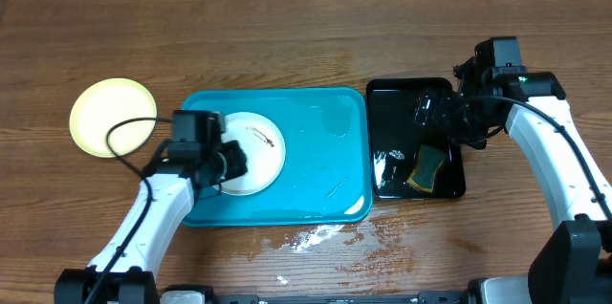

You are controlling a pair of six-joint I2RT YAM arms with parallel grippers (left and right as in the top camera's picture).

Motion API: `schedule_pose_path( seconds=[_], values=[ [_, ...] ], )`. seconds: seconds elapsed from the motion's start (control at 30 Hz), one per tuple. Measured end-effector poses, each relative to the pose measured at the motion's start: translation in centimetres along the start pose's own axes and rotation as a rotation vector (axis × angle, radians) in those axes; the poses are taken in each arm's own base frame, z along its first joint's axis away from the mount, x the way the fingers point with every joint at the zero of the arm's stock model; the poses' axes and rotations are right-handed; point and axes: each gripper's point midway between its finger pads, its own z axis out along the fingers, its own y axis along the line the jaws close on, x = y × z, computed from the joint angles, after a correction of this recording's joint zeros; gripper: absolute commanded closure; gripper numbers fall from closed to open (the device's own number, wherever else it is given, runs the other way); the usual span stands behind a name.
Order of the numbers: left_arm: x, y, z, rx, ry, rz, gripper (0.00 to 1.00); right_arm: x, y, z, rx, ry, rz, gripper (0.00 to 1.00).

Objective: Clean dirty plates on tray and stack at the side
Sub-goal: 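Pinch the stained white plate rim and slide it right on the teal tray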

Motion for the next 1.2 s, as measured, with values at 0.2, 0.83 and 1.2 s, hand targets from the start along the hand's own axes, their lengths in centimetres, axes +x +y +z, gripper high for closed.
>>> schedule_pose_path(
  seconds=[0.2,0.83,1.2],
  values=[
    [-2.5,-1.3,-4.6,-0.068,0.031,-0.003,0.53,0.0,0.0,0.0,0.0,0.0,0.0,0.0],
    [-0.9,7.0,-5.6,-0.397,0.029,-0.202,0.59,0.0,0.0,0.0,0.0,0.0,-0.001,0.0],
    [-1.4,8.6,-2.2,-0.298,-0.074,-0.237,0.59,0.0,0.0,0.0,0.0,0.0,0.0,0.0]
  ],
)
